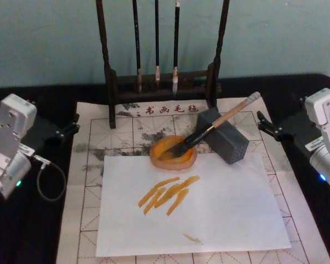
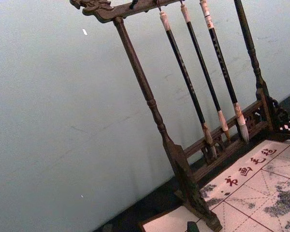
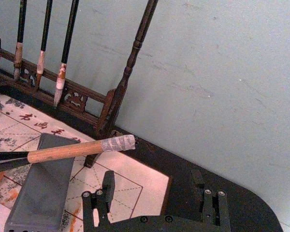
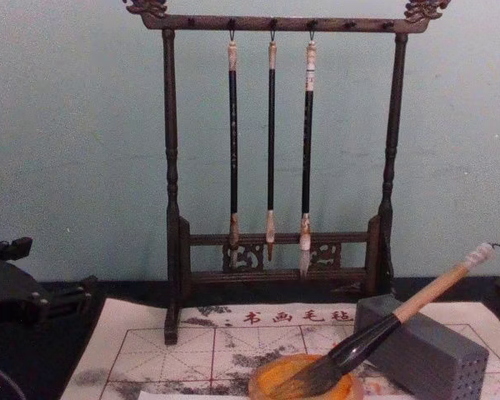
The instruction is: Pick up the brush from the inkstone, write on the paper, then place the brush back to its original position.
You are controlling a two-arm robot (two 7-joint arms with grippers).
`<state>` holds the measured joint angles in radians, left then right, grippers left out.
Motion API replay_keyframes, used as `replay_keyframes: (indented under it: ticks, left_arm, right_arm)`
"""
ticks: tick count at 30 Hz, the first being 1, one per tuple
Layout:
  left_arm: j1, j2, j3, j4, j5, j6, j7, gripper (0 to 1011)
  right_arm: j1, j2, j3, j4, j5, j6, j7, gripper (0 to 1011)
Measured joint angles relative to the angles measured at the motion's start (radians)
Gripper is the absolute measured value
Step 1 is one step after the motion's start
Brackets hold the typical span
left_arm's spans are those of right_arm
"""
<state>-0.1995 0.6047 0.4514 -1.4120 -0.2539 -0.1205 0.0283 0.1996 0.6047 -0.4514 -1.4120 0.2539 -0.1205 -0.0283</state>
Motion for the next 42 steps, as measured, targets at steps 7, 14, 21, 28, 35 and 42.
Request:
replay_keyframes:
  ticks: [7, 14, 21, 28, 35, 42]
  left_arm:
    - [0.000, 0.000, 0.000, 0.000, 0.000, 0.000, 0.000, 1001]
    - [0.000, 0.000, 0.000, 0.000, 0.000, 0.000, 0.000, 1001]
    - [0.000, 0.000, 0.000, 0.000, 0.000, 0.000, 0.000, 1001]
    - [0.000, 0.000, 0.000, 0.000, 0.000, 0.000, 0.000, 1001]
    - [0.000, 0.000, 0.000, 0.000, 0.000, 0.000, 0.000, 1001]
    - [0.000, 0.000, 0.000, 0.000, 0.000, 0.000, 0.000, 1001]
  right_arm:
    - [0.000, 0.000, 0.000, 0.000, 0.000, 0.000, 0.000, 1003]
    - [0.000, 0.000, 0.000, 0.000, 0.000, 0.000, 0.000, 1003]
    - [0.000, 0.000, 0.000, 0.000, 0.000, 0.000, 0.000, 1002]
    - [0.000, 0.000, 0.000, 0.000, 0.000, 0.000, 0.000, 1003]
    - [0.000, 0.000, 0.000, 0.000, 0.000, 0.000, 0.000, 1002]
    - [0.000, 0.000, 0.000, 0.000, 0.000, 0.000, 0.000, 1002]
